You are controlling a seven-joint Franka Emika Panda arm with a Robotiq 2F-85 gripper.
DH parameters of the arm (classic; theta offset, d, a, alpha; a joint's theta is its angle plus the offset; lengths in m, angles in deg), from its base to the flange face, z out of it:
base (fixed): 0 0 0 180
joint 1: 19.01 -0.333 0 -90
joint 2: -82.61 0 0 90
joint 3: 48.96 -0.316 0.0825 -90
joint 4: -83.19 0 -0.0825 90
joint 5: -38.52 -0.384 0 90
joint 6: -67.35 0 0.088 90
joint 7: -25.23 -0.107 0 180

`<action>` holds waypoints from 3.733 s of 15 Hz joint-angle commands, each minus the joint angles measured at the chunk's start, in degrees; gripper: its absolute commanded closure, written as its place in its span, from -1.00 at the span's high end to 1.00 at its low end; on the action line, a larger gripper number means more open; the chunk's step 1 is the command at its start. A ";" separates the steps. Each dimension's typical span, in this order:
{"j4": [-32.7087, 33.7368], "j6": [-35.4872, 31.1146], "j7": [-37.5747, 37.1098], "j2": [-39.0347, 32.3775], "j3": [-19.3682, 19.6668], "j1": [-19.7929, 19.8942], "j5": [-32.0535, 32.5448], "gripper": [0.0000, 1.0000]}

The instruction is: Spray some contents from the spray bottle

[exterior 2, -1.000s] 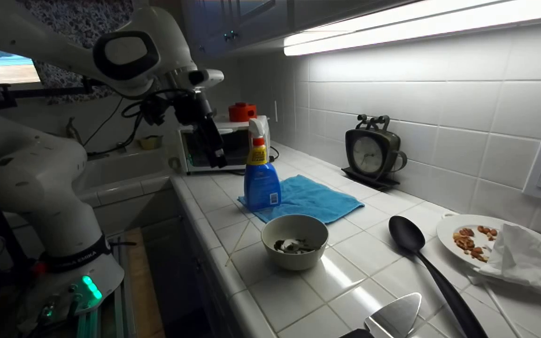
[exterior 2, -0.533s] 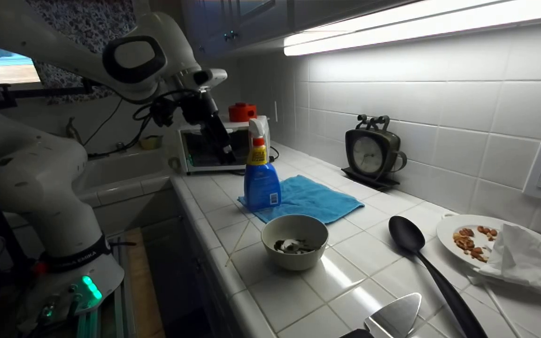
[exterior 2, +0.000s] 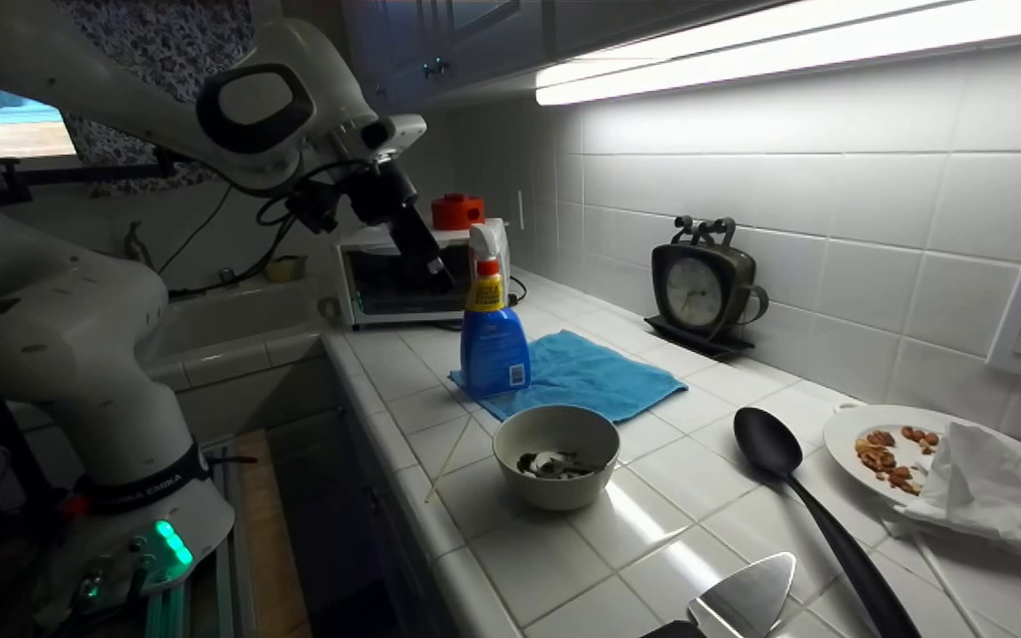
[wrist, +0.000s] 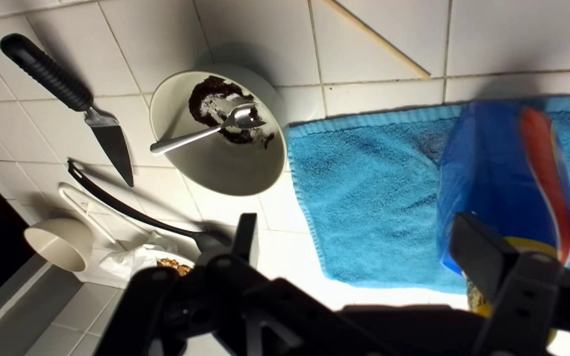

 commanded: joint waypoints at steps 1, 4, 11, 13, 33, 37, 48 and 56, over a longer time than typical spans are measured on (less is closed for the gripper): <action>0.05 -3.35 -5.41 -0.99 -2.07 1.17 0.15 1.00; 0.04 -5.54 -8.81 -1.85 -3.40 0.77 -0.84 1.00; 0.00 -10.39 -15.23 -4.35 -7.80 0.93 -0.91 1.00; 0.00 -11.33 -15.87 -4.90 -8.62 0.60 -1.19 1.00; 0.00 -19.27 -20.16 -7.13 -15.13 4.43 -0.30 1.00; -0.01 -19.30 -21.56 -7.33 -17.67 5.93 0.02 1.00; 0.02 -21.44 -28.64 -6.82 -26.24 13.25 3.10 1.00; 0.01 -25.43 -31.61 -6.89 -31.66 18.73 3.62 1.00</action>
